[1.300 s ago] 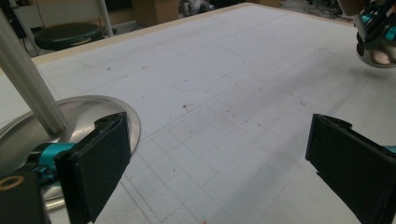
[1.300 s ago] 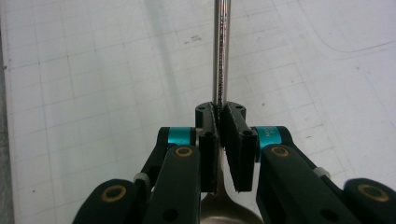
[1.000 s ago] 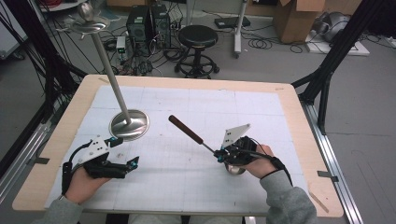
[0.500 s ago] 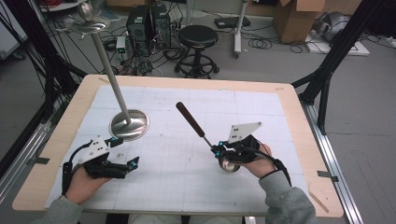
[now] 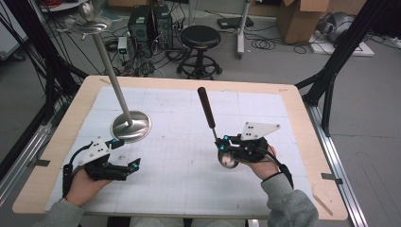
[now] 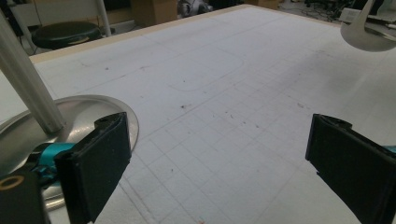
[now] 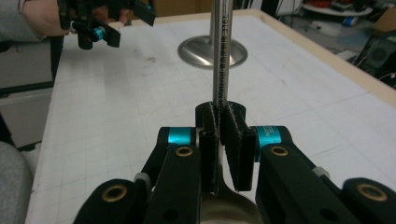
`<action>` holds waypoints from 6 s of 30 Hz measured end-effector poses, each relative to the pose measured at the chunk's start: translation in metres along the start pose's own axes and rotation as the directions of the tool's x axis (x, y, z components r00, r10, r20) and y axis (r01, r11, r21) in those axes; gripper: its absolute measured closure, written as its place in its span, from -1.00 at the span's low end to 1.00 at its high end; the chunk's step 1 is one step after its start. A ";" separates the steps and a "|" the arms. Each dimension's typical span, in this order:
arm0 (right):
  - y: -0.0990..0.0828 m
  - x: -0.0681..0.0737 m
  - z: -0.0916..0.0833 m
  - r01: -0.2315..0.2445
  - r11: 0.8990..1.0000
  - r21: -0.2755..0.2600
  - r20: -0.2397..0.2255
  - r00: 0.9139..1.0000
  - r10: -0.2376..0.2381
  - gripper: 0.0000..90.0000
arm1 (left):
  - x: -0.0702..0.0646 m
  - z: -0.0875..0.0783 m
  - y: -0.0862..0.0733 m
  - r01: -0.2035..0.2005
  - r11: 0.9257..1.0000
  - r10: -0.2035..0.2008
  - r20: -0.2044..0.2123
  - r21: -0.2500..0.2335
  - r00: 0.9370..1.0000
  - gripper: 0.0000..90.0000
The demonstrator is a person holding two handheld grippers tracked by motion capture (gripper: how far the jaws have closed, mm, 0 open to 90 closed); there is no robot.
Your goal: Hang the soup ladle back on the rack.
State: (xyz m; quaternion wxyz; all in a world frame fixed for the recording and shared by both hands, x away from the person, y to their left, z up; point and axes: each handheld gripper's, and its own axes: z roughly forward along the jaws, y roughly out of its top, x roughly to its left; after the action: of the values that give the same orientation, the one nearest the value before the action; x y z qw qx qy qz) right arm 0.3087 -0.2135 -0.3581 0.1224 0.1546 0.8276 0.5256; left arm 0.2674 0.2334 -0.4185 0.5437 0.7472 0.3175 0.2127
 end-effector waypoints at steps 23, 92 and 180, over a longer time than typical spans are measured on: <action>0.007 -0.004 0.009 -0.083 0.990 -0.114 0.032 0.996 0.087 0.88 | 0.004 -0.004 0.002 0.057 0.996 -0.056 0.015 -0.062 0.998 -0.84; 0.090 -0.009 0.083 -0.078 0.991 -0.111 0.188 0.977 0.098 0.88 | 0.002 -0.005 0.001 0.056 0.997 -0.054 0.049 -0.057 0.997 -0.85; 0.166 0.003 0.194 -0.048 0.997 -0.064 0.139 0.989 0.056 0.88 | -0.005 -0.016 -0.002 0.028 0.999 -0.028 0.017 -0.039 0.999 -0.85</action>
State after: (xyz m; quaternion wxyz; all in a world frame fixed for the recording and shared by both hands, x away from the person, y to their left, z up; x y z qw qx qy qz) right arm 0.3977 0.0152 -0.2886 0.1712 0.2089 0.7962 0.5414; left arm 0.2525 0.2413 -0.4153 0.5639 0.7335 0.3191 0.2052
